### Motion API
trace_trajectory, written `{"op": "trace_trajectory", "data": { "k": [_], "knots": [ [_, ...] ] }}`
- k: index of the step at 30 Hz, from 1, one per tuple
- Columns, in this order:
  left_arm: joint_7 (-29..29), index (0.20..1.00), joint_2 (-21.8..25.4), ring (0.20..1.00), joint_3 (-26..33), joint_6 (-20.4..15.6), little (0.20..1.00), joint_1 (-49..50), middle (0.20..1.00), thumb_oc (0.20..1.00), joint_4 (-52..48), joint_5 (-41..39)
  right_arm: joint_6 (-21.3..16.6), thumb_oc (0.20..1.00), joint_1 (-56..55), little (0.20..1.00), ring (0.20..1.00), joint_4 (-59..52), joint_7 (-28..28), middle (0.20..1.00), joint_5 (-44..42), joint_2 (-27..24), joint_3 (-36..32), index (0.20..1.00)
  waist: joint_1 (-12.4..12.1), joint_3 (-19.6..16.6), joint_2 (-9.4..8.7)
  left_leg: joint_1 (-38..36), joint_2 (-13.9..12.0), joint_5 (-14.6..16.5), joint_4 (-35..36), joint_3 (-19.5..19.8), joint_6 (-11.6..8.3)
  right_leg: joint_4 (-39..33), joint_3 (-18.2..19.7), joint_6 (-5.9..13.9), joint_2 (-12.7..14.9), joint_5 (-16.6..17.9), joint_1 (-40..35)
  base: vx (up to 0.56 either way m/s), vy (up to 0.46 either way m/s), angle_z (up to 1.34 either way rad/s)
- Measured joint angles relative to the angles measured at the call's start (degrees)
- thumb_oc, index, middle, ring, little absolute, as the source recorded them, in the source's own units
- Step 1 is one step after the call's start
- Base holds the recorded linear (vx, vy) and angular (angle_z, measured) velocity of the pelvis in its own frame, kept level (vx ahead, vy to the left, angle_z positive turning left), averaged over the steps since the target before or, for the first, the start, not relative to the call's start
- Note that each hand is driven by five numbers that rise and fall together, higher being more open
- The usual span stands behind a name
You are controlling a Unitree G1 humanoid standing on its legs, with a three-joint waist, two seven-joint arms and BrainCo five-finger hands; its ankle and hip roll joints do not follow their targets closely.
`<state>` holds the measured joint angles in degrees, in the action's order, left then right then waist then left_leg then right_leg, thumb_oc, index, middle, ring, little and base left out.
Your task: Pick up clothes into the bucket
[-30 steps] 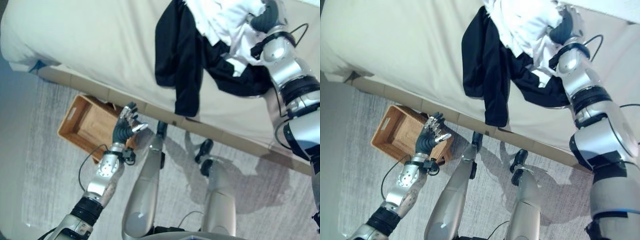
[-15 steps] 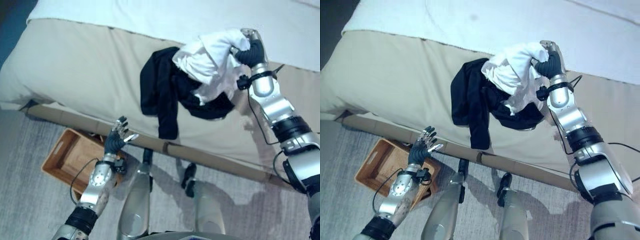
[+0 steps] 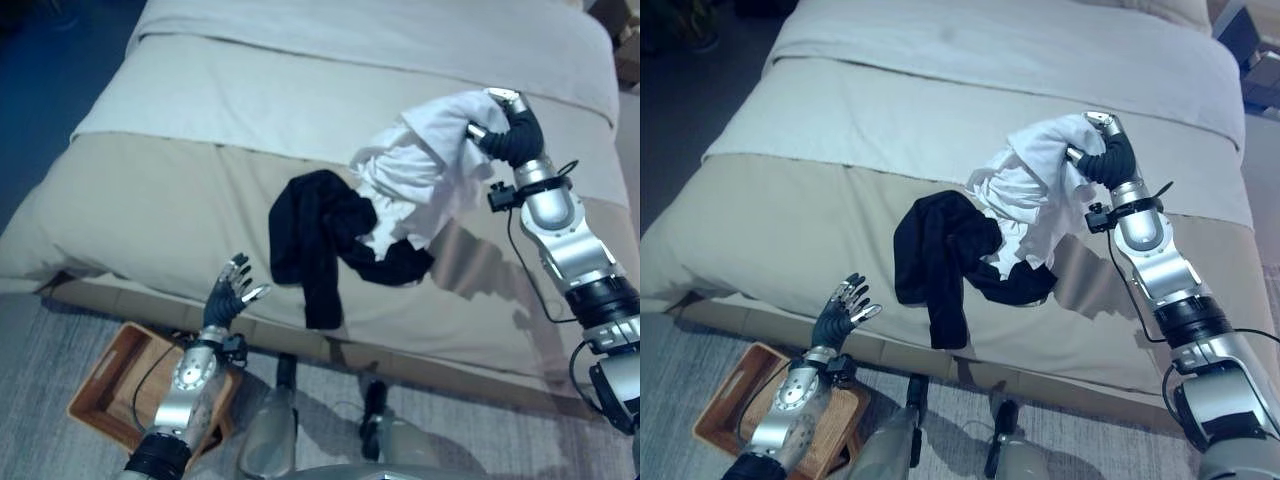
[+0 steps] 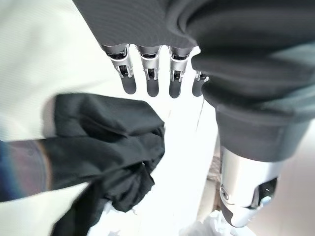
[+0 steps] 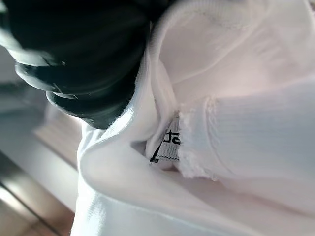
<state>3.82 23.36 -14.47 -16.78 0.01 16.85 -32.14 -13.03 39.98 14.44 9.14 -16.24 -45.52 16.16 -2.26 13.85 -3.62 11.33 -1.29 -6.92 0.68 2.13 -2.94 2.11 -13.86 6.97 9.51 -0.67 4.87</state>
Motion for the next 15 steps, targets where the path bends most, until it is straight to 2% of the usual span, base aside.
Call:
{"op": "trace_trajectory", "data": {
  "k": [6, 10, 15],
  "knots": [
    [-0.45, 1.0, -2.4, 1.0, -0.13, 1.33, 1.0, 1.49, 1.0, 1.0, 0.2, 0.69, -0.8, 0.2, -4.3, 0.2, 0.2, -7.21, -2.08, 0.2, -3.71, -0.34, -3.2, 0.2, 0.07, -4.09, -0.1, -3.86, -0.47, 0.11, 2.17, -0.36, -0.07, -3.72, -0.07, -0.12, -0.81, 0.62, -4.42, 0.07, -0.017, -0.02],
    [-0.5, 1.0, -2.62, 1.0, -0.15, 2.23, 1.0, 1.9, 1.0, 1.0, 0.22, 2.16, -0.8, 0.2, -4.31, 0.2, 0.2, -7.97, -2.84, 0.2, -6.1, -0.59, -4.24, 0.2, 0.21, -4.37, -0.08, -6.06, -0.8, 0.38, 2.92, -0.55, -0.37, -4.69, -0.01, -0.27, -1.27, 0.77, -6.7, 0.04, -0.01, -0.02],
    [-0.53, 1.0, -2.46, 1.0, -0.3, 2.75, 1.0, 2.2, 1.0, 1.0, 0.28, 4.4, -0.89, 0.2, -4.09, 0.2, 0.2, -8.5, -3.93, 0.2, -9.85, -0.62, -4.27, 0.2, 0.99, -6.87, -0.04, -7.42, -0.82, 0.38, 3.85, -0.8, -0.39, -5.64, 0.03, -0.2, -1.38, 0.93, -7.88, 0.01, -0.002, -0.01]
  ]
}}
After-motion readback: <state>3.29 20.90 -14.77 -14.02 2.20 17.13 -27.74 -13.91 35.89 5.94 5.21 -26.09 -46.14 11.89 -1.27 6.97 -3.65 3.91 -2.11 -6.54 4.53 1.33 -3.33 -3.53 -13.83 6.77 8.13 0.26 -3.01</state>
